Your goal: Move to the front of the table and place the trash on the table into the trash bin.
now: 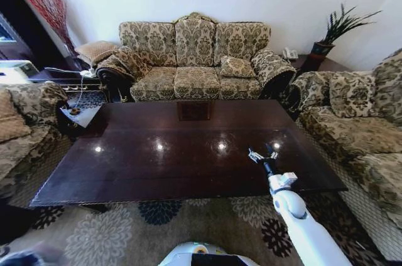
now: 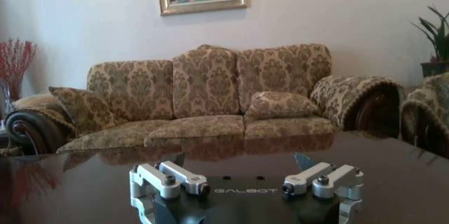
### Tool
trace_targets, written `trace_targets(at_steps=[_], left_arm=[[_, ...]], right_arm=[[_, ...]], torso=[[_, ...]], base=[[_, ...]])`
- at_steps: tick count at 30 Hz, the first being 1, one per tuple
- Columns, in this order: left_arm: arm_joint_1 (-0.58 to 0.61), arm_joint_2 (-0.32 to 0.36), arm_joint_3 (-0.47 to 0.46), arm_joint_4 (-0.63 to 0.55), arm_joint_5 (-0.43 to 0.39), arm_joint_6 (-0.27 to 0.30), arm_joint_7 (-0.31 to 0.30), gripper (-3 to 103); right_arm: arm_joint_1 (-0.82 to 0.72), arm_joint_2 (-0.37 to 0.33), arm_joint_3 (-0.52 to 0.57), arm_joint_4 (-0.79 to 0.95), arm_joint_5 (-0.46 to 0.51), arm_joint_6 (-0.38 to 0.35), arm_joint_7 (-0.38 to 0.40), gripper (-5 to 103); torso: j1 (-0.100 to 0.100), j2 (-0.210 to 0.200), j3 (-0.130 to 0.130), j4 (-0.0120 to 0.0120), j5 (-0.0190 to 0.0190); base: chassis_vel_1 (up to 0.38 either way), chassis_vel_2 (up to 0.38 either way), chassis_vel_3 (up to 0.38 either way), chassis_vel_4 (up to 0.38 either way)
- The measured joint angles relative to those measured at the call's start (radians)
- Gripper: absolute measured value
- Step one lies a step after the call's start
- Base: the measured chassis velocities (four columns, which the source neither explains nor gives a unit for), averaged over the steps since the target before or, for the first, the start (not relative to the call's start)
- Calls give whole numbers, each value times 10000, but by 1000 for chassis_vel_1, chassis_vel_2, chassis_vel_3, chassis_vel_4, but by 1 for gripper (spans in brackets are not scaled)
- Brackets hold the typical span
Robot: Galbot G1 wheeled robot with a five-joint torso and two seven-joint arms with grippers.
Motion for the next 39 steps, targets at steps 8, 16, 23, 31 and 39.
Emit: trace_targets(at_steps=[8, 16, 23, 31, 39], left_arm=[[-726, 347, 498, 1521, -507, 99, -46, 0], [-1351, 397, 1052, 2776, 112, -419, 2, 0], [-1164, 301, 1131, 2905, 1202, -745, 542, 11], [-757, 165, 1115, 2757, 1870, -96, 506, 43], [-242, -1, 974, 2929, 2296, -375, 837, 66]], right_arm=[[-197, -31, 160, 106, -75, -29, 106, 100], [-284, 11, 231, 194, -171, -53, 217, 100], [-322, 89, 324, 94, -134, 126, 198, 100], [-360, 157, 436, -2, -134, 211, 118, 100], [-303, 176, 450, -102, 9, 329, 60, 100]], torso=[[0, 0, 0, 6, 4], [0, 0, 0, 2, 6], [0, 0, 0, 6, -2], [0, 0, 0, 3, -1], [0, 0, -1, 2, -3]], base=[[0, 0, 0, 0], [0, 0, 0, 0], [0, 0, 0, 0], [0, 0, 0, 0], [0, 0, 0, 0]])
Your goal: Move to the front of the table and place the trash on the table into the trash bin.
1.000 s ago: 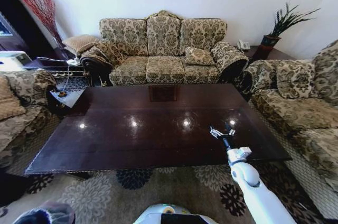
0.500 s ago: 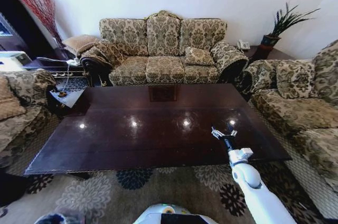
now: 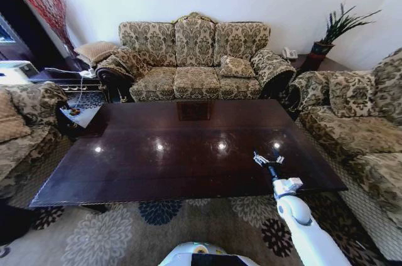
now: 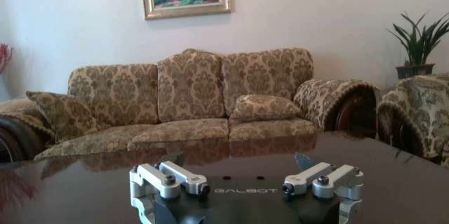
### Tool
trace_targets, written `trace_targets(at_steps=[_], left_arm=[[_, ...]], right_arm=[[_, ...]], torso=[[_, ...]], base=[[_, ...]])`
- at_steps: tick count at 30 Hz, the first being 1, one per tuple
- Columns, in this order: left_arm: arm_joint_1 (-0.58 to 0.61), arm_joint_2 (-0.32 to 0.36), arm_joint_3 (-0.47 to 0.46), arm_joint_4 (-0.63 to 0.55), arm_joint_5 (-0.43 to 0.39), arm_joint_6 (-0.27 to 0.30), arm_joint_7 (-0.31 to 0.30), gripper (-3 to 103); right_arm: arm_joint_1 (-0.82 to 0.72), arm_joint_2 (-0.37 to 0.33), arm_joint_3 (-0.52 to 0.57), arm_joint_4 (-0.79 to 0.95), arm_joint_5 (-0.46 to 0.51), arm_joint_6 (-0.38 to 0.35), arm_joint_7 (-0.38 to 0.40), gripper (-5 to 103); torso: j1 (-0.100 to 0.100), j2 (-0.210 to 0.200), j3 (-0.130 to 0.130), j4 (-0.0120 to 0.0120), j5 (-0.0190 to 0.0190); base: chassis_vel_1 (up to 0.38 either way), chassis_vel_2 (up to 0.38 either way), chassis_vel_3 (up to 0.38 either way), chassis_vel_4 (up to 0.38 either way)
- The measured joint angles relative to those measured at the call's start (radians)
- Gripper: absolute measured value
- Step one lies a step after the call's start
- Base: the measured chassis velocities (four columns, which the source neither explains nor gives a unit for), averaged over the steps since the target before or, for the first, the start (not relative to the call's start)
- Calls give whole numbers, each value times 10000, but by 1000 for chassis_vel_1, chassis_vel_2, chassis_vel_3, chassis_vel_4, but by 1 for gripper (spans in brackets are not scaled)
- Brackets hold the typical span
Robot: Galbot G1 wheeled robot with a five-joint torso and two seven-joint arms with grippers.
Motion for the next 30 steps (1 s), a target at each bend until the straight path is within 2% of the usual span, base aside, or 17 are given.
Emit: trace_targets(at_steps=[3, 8, 9, 10, 12, 14, 15, 17, 18, 19, 20, 22, 23, 26, 27, 29, 30], left_arm=[[555, -180, -352, -688, 66, 114, 168, 82], [1020, -229, -843, -1510, 221, 29, 182, 97], [1126, -224, -1016, -1900, 146, -246, 192, 99], [1211, -150, -1267, -2813, -105, -865, 86, 100], [1228, -99, -1356, -3263, -177, -1065, 29, 100], [1303, 207, -1657, -5803, -97, -1493, -195, 100], [1303, 207, -1657, -5803, -97, -1493, -195, 100], [1249, 685, -1706, -8603, 76, -1386, -244, 100], [1206, 860, -1625, -9431, 83, -1250, -247, 100], [1206, 860, -1625, -9431, 83, -1250, -247, 100], [1177, 1085, -1441, -10316, 80, -1118, -181, 100], [1136, 1715, -543, -12144, 18, -783, 457, 100], [1136, 1715, -543, -12144, 18, -783, 457, 100], [807, 2588, 1714, -13692, 351, -648, 1298, 100], [807, 2588, 1714, -13692, 351, -648, 1298, 100], [466, 2933, 3461, -14187, 675, -651, 1427, 100], [408, 2994, 3886, -14294, 789, -650, 1469, 100]], right_arm=[[121, 90, -2, -122, 153, 51, -51, 100], [155, 131, 59, -107, 173, -3, -58, 100], [134, 131, 100, -7, 156, -72, -51, 100], [59, 108, 182, 287, 114, -277, -18, 100], [24, 99, 220, 444, 86, -385, 14, 100], [-190, 139, 453, 1385, -156, -909, 157, 100], [-190, 139, 453, 1385, -156, -909, 157, 100], [-640, 396, 893, 2596, -568, -1406, 264, 100], [-853, 505, 1057, 2982, -723, -1530, 313, 100], [-853, 505, 1057, 2982, -723, -1530, 313, 100], [-1098, 610, 1231, 3364, -844, -1670, 353, 100], [-2063, 924, 1637, 4670, -1036, -2078, 508, 100], [-2063, 924, 1637, 4670, -1036, -2078, 508, 100], [-3599, 1541, 1765, 6517, -1715, -2264, 610, 100], [-3599, 1541, 1765, 6517, -1715, -2264, 610, 100], [-4473, 2196, 1658, 7139, -2478, -1941, 616, 100], [-4667, 2365, 1614, 7232, -2706, -1823, 615, 100]], torso=[[0, 0, 0, 4, 3], [0, 0, 0, 5, -2], [0, 0, 0, 9, -2], [-1, 0, 0, 14, -3], [-1, 0, 0, 12, -3], [-1, 0, 1, 1, -1], [-1, 0, 1, 1, -1], [1, -1, 2, -3, 11], [2, -1, 1, -2, 11], [2, -1, 1, -2, 11], [3, 0, 2, -4, 7], [2, 0, 2, -5, 8], [2, 0, 2, -5, 8], [0, 0, 1, 0, 0], [0, 0, 1, 0, 0], [0, 0, 1, 0, -4], [0, 0, 0, -1, -4]], base=[[0, 0, 0, 0], [0, 0, 0, 0], [0, 0, 0, 0], [0, 0, 0, 0], [0, 0, 0, 0], [0, 0, 0, 0], [0, 0, 0, 0], [0, 0, 0, 0], [0, 0, 0, 0], [0, 0, 0, 0], [0, 0, 0, 0], [0, 0, 0, 0], [0, 0, 0, 0], [0, 0, 0, 0], [0, 0, 0, 0], [0, 0, 0, 0], [0, 0, 0, 0]])
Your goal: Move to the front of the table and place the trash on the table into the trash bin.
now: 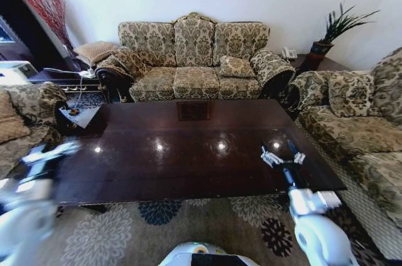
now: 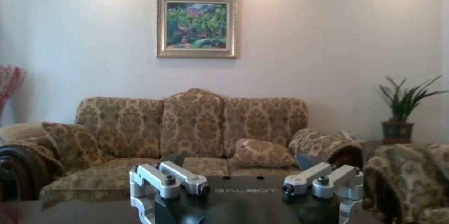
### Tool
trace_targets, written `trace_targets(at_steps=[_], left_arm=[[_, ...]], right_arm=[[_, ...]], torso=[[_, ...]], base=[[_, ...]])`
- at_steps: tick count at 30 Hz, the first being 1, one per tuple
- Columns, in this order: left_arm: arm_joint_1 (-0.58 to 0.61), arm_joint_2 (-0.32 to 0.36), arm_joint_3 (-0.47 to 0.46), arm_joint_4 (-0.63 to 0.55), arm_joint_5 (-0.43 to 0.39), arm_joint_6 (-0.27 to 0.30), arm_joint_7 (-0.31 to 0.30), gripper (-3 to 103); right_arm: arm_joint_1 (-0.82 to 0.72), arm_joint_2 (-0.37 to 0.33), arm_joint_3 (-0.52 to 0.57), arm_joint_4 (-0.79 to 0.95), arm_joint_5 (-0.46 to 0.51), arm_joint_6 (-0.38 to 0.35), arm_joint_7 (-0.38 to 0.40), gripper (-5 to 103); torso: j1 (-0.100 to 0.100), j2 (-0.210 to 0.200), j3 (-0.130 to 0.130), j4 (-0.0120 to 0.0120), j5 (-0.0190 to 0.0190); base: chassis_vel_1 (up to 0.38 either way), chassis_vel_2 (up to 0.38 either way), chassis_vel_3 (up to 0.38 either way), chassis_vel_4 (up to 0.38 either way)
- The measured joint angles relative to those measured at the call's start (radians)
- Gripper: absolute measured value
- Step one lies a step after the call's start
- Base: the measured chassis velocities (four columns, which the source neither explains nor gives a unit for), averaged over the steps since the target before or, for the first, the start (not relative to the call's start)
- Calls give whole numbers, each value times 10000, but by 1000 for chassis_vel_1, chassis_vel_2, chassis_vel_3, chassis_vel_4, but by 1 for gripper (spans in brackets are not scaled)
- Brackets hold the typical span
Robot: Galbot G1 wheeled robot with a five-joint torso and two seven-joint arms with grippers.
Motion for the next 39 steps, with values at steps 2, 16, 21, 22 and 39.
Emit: trace_targets(at_steps=[2, 16, 21, 22, 39], left_arm=[[-82, 97, 821, -197, 377, 0, 49, 100], [-116, 95, 1077, -144, 570, 0, 24, 100], [-113, 82, 1039, -105, 558, -5, 15, 100], [-112, 81, 1033, -101, 557, -5, 14, 100], [-112, 67, 995, -59, 539, -8, -1, 100]], right_arm=[[-412, 317, -104, 152, -511, 269, -27, 100], [-519, 427, -179, 138, -758, 436, -66, 100], [-497, 415, -183, 103, -737, 441, -69, 100], [-494, 413, -184, 99, -732, 442, -69, 100], [-470, 399, -190, 66, -700, 445, -78, 100]], torso=[[0, 0, 1, -4, 0], [-1, 0, 0, 5, 6], [0, 0, 0, 3, 5], [0, 0, 0, 3, 5], [0, 0, 0, 4, 5]], base=[[0, 0, 0, 0], [0, 0, 0, 0], [0, 0, 0, 0], [0, 0, 0, 0], [48, 46, 51, 50]])
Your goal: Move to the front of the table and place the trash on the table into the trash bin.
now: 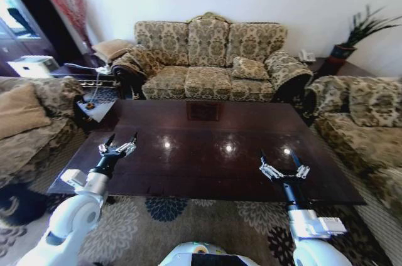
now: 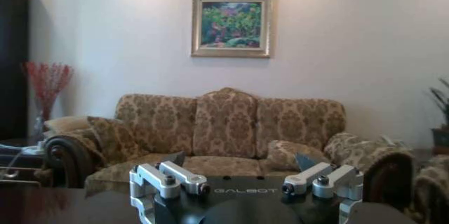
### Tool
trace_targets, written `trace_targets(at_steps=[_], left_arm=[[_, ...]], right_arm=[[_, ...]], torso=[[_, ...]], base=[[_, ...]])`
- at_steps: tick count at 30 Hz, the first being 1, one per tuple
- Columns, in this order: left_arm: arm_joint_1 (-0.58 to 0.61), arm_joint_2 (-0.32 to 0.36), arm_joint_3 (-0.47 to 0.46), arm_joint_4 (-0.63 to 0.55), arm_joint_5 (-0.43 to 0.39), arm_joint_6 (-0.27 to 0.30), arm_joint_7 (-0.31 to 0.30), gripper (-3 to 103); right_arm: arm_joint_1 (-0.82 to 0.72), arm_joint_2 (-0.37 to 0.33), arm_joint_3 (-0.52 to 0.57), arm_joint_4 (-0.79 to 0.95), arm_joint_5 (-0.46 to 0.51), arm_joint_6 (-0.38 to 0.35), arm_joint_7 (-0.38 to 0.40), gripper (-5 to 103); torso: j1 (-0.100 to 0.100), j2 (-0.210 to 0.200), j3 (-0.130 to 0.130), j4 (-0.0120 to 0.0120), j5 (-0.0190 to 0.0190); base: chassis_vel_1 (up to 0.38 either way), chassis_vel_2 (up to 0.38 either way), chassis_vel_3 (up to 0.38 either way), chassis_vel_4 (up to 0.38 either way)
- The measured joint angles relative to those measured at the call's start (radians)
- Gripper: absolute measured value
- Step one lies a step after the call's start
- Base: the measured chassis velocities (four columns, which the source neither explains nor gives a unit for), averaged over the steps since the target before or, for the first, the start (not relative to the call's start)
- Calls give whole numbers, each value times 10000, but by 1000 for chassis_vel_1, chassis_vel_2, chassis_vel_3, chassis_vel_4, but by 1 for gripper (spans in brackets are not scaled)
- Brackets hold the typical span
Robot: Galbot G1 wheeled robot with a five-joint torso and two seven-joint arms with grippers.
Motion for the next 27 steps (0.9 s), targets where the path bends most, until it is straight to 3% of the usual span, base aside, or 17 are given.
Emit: trace_targets(at_steps=[15, 27], left_arm=[[0, -5, -10, 13, -3, -1, -6, 100], [2, -6, -13, 16, -4, 0, -3, 100]], right_arm=[[7, -4, -1, -10, 9, -1, -2, 100], [8, -5, -1, -11, 11, -1, -1, 100]], torso=[[1, 0, 1, -3, 0], [-2, 0, -2, 0, -6]], base=[[83, 26, 29, 76], [199, -190, -220, 181]])
